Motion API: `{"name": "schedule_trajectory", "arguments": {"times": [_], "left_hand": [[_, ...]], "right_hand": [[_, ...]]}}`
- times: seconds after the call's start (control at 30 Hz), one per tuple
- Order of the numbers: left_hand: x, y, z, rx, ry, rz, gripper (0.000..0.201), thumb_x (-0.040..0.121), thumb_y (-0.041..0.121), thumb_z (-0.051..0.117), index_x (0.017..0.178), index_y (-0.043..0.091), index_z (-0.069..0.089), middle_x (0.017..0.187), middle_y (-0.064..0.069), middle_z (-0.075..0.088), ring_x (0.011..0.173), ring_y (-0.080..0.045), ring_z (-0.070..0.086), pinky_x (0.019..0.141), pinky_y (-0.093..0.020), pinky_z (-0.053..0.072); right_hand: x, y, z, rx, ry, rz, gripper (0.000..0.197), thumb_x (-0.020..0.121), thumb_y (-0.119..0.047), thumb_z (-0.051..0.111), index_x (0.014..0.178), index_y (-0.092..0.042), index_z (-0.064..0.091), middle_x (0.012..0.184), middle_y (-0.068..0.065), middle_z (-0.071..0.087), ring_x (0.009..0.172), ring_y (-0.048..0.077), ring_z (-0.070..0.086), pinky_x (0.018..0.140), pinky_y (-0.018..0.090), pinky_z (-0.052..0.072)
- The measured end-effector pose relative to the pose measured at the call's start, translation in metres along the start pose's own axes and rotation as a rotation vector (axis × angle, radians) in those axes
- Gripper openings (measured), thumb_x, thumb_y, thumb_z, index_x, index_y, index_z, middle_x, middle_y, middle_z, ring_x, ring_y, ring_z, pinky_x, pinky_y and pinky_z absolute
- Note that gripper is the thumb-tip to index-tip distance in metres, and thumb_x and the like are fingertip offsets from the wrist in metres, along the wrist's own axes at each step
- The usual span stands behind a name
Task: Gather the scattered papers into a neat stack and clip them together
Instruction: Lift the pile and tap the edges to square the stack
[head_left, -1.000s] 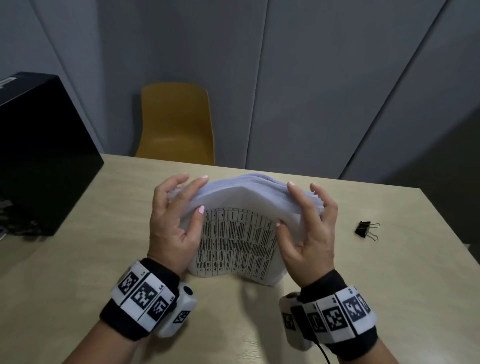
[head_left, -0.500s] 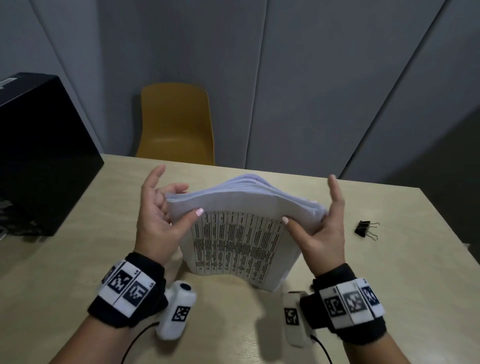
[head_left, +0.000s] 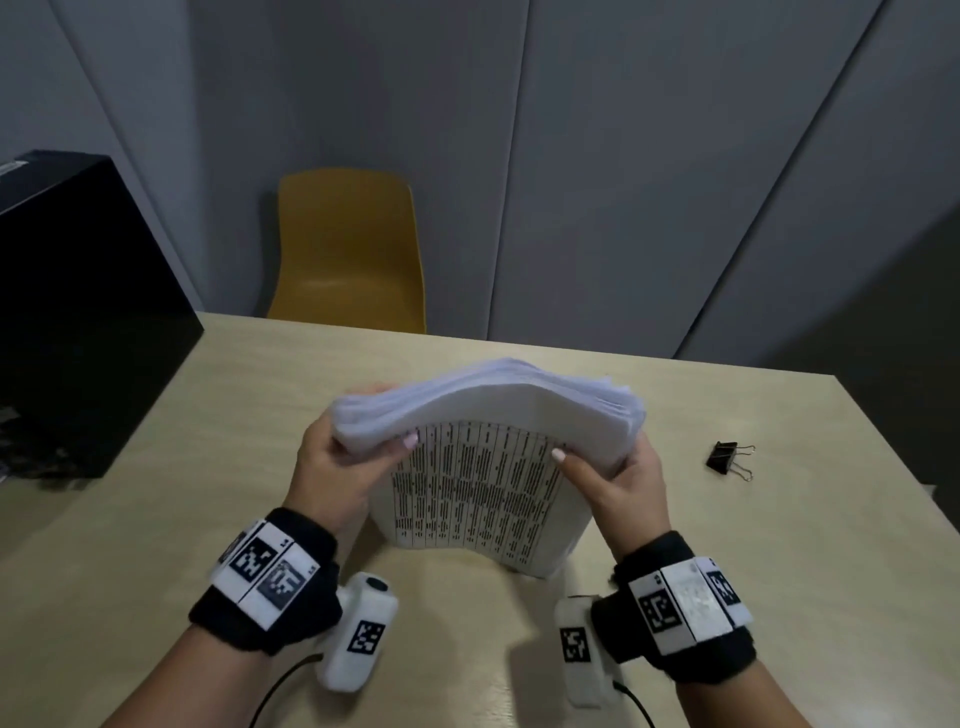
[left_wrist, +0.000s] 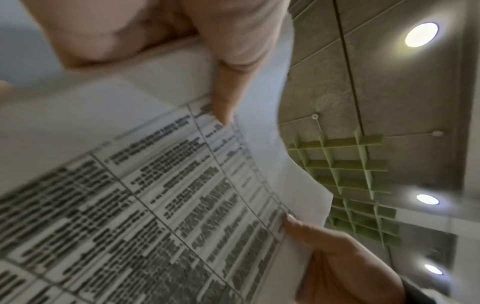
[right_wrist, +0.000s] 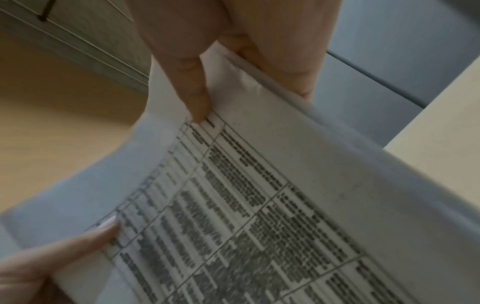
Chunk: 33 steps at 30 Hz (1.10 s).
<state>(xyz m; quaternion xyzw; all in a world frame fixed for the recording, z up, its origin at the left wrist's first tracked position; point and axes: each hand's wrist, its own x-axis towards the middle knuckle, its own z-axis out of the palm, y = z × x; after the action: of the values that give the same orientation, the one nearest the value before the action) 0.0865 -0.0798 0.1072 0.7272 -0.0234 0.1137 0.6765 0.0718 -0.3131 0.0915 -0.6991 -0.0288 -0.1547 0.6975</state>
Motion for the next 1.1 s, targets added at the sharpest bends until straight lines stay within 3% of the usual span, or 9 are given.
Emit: {"name": "schedule_trajectory", "arguments": {"times": [0.1,0.27,0.47,0.6,0.67,0.77,0.9,1.0,1.1], "left_hand": [[0.000,0.003,0.005,0.040,0.065,0.026,0.026,0.075,0.000,0.071,0.087,0.023,0.065,0.077,0.013,0.069,0.073,0.011,0.063,0.062,-0.008,0.049],[0.004,0.011,0.003,0.015,0.068,0.084,0.050,0.067,-0.007,0.075,0.107,0.016,0.058,0.100,0.009,0.060,0.082,0.012,0.059,0.065,-0.005,0.046],[0.003,0.001,0.007,0.076,0.127,0.019,0.028,0.080,0.000,0.066,0.106,0.009,0.062,0.088,0.012,0.062,0.076,0.006,0.061,0.061,-0.001,0.043],[-0.002,0.007,0.006,0.027,0.130,0.048,0.048,0.073,-0.002,0.072,0.112,0.017,0.053,0.099,0.012,0.058,0.079,0.018,0.057,0.062,-0.001,0.043],[-0.006,0.010,0.005,-0.038,0.145,0.083,0.067,0.065,0.014,0.080,0.122,0.020,0.045,0.107,0.013,0.052,0.084,0.019,0.056,0.066,-0.002,0.045],[-0.009,0.016,0.010,-0.137,0.214,0.085,0.095,0.052,0.063,0.073,0.130,0.023,0.036,0.107,0.011,0.050,0.081,0.016,0.058,0.064,-0.005,0.046],[-0.002,0.024,0.019,-0.166,0.364,0.030,0.075,0.063,0.067,0.045,0.122,0.021,0.045,0.098,0.014,0.049,0.071,0.018,0.053,0.060,-0.003,0.041],[0.009,0.024,0.020,-0.172,0.415,-0.031,0.055,0.069,0.059,0.053,0.108,0.021,0.052,0.088,0.012,0.053,0.069,0.008,0.054,0.058,-0.009,0.042],[0.018,0.022,0.019,-0.152,0.409,-0.051,0.034,0.073,0.045,0.060,0.094,0.019,0.057,0.082,0.008,0.056,0.058,0.008,0.055,0.049,-0.007,0.041]], "right_hand": [[0.000,-0.003,0.006,0.018,0.028,-0.017,0.037,0.076,0.013,0.064,0.091,-0.021,0.060,0.077,-0.020,0.071,0.075,-0.005,0.064,0.067,0.014,0.051],[-0.002,-0.005,0.005,0.025,0.020,-0.047,0.046,0.074,0.012,0.066,0.100,-0.023,0.053,0.090,-0.008,0.067,0.083,-0.003,0.062,0.071,0.015,0.051],[-0.004,0.002,0.016,-0.014,0.037,-0.014,0.036,0.076,0.000,0.061,0.095,-0.030,0.059,0.087,-0.013,0.071,0.084,0.003,0.064,0.072,0.022,0.054],[-0.007,-0.006,0.015,0.010,0.029,-0.047,0.037,0.076,-0.010,0.068,0.103,-0.031,0.053,0.098,-0.005,0.064,0.087,0.002,0.062,0.071,0.017,0.051],[-0.009,-0.010,0.016,0.046,0.061,-0.040,0.043,0.073,-0.028,0.070,0.111,-0.028,0.049,0.102,-0.001,0.061,0.087,0.001,0.061,0.070,0.016,0.050],[-0.006,-0.016,0.023,0.040,0.181,-0.045,0.063,0.066,-0.054,0.058,0.119,-0.024,0.044,0.115,0.001,0.056,0.100,0.008,0.058,0.081,0.023,0.049],[0.005,-0.026,0.032,0.043,0.303,-0.023,0.063,0.065,-0.062,0.051,0.110,-0.019,0.053,0.101,-0.008,0.058,0.088,0.000,0.056,0.077,0.020,0.045],[0.015,-0.028,0.031,0.028,0.385,0.048,0.054,0.063,-0.064,0.052,0.091,-0.019,0.057,0.080,-0.015,0.055,0.068,-0.008,0.052,0.068,0.016,0.042],[0.022,-0.030,0.030,0.045,0.430,0.127,0.030,0.069,-0.053,0.059,0.066,-0.024,0.052,0.062,-0.015,0.050,0.060,0.002,0.048,0.061,0.021,0.041]]}}
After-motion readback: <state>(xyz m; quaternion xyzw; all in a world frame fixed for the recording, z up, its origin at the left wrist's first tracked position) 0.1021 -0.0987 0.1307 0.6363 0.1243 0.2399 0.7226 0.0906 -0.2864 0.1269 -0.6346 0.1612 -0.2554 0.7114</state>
